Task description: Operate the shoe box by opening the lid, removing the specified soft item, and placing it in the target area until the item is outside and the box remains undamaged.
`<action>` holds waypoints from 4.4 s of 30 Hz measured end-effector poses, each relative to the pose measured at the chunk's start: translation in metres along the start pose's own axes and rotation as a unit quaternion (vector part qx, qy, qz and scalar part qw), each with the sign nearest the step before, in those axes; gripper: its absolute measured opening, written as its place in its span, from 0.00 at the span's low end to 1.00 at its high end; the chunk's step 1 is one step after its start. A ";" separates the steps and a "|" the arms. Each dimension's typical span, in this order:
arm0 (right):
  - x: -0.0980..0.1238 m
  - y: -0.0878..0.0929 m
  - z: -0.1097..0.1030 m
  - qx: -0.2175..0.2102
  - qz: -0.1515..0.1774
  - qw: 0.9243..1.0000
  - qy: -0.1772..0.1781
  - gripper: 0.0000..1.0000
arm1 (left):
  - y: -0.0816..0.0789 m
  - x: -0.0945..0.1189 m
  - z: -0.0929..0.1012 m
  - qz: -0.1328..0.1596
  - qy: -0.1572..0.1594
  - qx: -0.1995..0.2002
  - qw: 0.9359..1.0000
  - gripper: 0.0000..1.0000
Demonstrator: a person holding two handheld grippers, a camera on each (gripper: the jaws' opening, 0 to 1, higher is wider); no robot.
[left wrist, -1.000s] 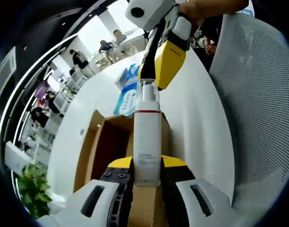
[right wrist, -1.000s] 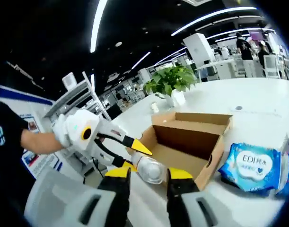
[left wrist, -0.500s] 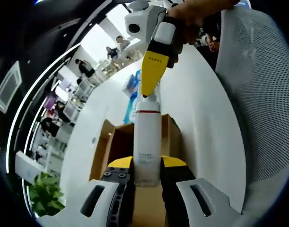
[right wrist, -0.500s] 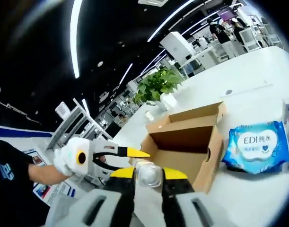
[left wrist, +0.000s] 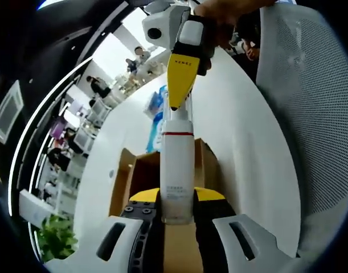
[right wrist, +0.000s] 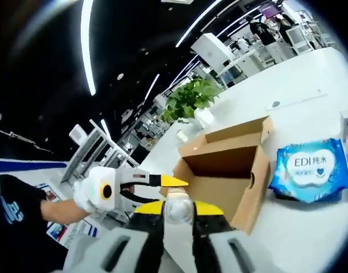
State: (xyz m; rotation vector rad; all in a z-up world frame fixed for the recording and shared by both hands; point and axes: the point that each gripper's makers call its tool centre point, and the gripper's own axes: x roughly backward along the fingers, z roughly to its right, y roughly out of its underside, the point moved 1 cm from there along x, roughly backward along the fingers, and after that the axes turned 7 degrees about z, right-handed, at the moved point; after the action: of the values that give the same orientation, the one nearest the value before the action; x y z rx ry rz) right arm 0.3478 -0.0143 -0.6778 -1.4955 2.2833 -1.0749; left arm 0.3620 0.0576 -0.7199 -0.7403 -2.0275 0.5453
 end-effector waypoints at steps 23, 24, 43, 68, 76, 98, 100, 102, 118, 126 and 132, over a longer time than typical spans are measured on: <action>0.010 -0.015 0.003 -0.003 0.020 1.000 0.021 0.12 | -0.013 -0.003 -0.005 0.034 -0.002 0.023 0.999 0.23; 0.010 -0.016 0.003 -0.004 0.020 1.000 0.021 0.12 | -0.012 -0.003 -0.005 0.035 -0.002 0.027 0.999 0.23; 0.024 -0.030 0.023 0.005 0.036 0.998 0.049 0.12 | 0.009 0.019 -0.012 0.030 -0.050 0.124 0.991 0.24; 0.051 -0.081 0.034 0.137 0.014 0.987 0.082 0.13 | 0.096 0.095 -0.046 -0.032 -0.225 0.313 0.922 0.15; 0.054 -0.109 0.039 0.203 -0.009 0.975 0.092 0.13 | 0.124 0.114 -0.039 -0.072 -0.259 0.370 0.889 0.10; 0.056 -0.159 0.064 0.316 -0.079 0.940 0.102 0.13 | 0.163 0.120 -0.011 -0.096 -0.283 0.515 0.804 0.10; 0.055 -0.160 0.068 0.328 -0.093 0.935 0.100 0.13 | 0.164 0.118 -0.009 -0.096 -0.279 0.524 0.799 0.10; 0.054 -0.161 0.070 0.332 -0.098 0.933 0.098 0.13 | 0.166 0.116 -0.006 -0.098 -0.278 0.528 0.797 0.07; 0.036 -0.162 0.115 0.378 -0.186 0.902 0.094 0.13 | 0.172 0.117 -0.003 -0.109 -0.298 0.570 0.758 0.02; 0.027 -0.160 0.133 0.411 -0.230 0.877 0.091 0.13 | 0.175 0.116 -0.005 -0.114 -0.311 0.577 0.747 0.02; 0.021 -0.156 0.144 0.435 -0.273 0.854 0.080 0.13 | 0.174 0.116 -0.005 -0.119 -0.316 0.581 0.740 0.02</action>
State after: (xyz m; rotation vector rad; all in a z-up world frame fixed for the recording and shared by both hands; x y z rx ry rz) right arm 0.5254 -0.1332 -0.6715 -1.6418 1.0718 -2.0611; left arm 0.3670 0.2628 -0.7572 0.5461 -1.7587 1.8329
